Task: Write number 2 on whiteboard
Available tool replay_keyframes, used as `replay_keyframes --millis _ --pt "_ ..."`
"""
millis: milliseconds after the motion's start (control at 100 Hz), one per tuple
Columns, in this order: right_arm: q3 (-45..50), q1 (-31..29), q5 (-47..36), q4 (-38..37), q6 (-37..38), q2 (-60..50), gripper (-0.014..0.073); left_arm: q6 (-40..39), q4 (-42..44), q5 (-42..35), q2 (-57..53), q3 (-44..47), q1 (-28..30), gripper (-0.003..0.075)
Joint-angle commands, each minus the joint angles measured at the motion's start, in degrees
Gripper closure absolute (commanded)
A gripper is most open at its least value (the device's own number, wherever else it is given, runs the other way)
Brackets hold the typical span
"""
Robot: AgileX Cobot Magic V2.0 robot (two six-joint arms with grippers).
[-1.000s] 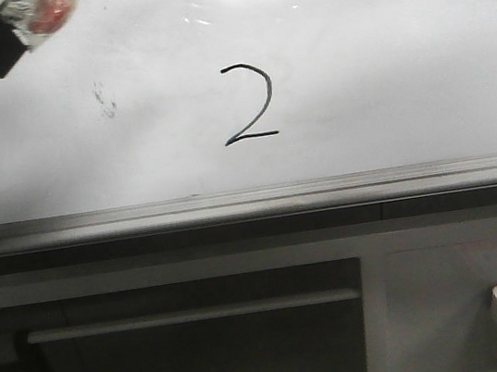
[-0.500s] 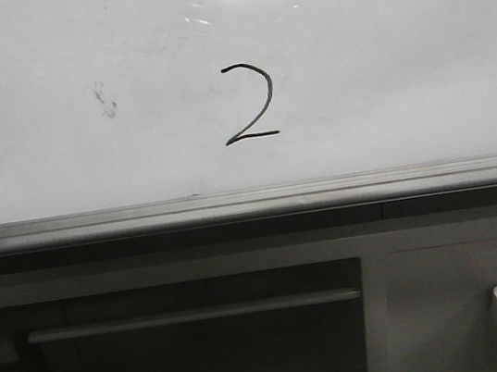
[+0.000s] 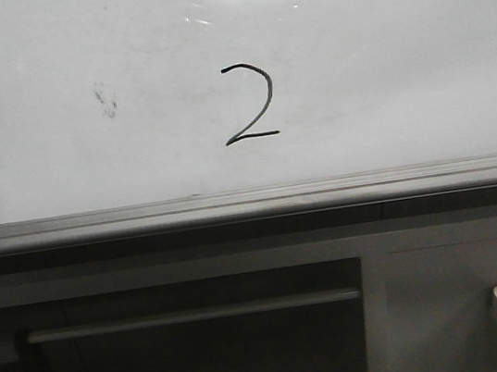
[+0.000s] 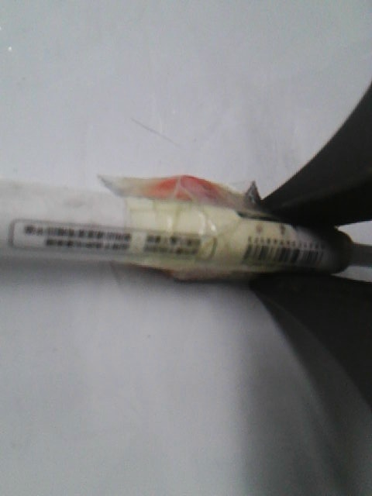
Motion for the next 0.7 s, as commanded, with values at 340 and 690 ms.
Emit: replay_keyframes --millis 340,690 --pt "4.62 -11.04 -7.82 -6.58 15.70 -1.06 0.0273 -0.61 2.07 12.40 -10.08 -1.62 5.98 0.0293" --pt "6.64 -21.29 -5.31 -6.96 18.15 -8.38 0.0335 -26.52 31.20 26.78 -21.92 -4.47 7.97 0.0364"
